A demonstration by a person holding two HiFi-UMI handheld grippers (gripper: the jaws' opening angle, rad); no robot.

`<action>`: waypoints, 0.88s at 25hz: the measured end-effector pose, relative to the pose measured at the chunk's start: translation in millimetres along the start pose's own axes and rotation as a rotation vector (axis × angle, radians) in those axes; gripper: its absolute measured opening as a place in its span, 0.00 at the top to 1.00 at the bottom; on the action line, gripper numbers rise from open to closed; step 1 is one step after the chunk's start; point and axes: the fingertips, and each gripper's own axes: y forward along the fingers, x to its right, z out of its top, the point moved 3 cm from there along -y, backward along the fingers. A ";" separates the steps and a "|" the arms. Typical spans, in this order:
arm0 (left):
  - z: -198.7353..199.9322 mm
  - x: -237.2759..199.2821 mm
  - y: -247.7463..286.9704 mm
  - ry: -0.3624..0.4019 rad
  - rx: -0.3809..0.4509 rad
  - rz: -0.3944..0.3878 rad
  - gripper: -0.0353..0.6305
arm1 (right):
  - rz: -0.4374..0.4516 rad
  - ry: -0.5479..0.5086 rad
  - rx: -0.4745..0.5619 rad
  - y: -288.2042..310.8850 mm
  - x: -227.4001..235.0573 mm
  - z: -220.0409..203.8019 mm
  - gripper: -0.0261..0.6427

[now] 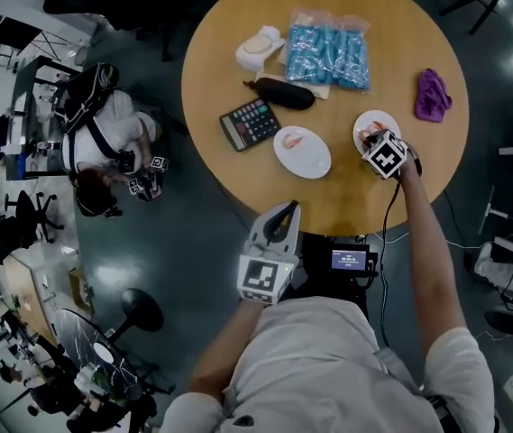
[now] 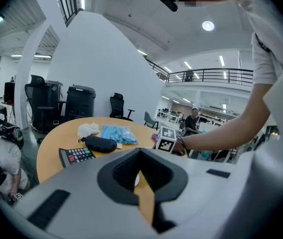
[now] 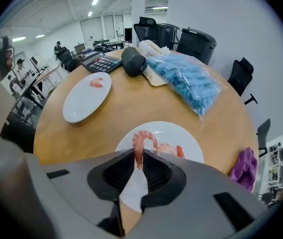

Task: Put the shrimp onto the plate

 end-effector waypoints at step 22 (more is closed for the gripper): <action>1.5 -7.9 -39.5 -0.014 0.051 0.048 0.94 | -0.129 0.019 0.037 -43.4 0.1 2.2 0.83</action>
